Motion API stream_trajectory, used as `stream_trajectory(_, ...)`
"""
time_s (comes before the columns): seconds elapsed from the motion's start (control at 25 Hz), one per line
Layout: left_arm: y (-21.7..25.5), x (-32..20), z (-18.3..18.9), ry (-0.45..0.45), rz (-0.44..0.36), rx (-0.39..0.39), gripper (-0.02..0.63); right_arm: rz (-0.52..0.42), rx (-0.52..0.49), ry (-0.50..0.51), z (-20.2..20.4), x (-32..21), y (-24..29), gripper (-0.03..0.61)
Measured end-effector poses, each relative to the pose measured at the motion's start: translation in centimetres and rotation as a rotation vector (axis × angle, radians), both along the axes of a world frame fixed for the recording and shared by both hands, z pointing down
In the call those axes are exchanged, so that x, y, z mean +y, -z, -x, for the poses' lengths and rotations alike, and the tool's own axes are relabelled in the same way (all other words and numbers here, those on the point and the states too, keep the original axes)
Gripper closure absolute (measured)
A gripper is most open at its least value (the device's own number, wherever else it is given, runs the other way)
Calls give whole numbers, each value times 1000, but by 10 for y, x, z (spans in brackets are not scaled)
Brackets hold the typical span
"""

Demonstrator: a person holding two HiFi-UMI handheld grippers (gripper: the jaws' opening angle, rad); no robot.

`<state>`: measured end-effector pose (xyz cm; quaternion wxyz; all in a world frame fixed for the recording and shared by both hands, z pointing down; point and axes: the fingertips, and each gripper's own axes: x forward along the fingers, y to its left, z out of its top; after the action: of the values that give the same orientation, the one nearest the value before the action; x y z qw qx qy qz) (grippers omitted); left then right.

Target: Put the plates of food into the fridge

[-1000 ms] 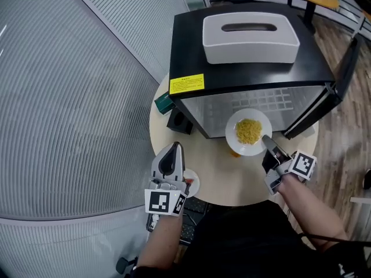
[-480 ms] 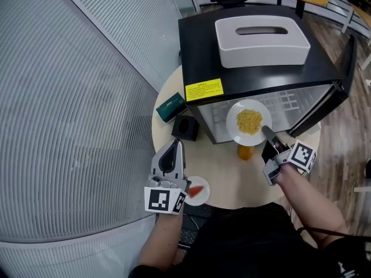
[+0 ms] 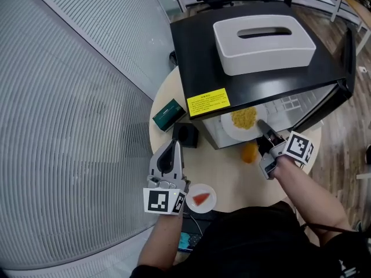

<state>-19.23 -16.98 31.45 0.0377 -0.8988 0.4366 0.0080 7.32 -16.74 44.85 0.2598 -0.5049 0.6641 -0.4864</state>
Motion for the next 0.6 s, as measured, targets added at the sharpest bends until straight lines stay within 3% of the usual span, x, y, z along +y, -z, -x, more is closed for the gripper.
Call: stream_trajectory(0.6, -17, -31, 10, 30, 54, 51, 607, 25, 33, -16, 4, -41, 1, 561)
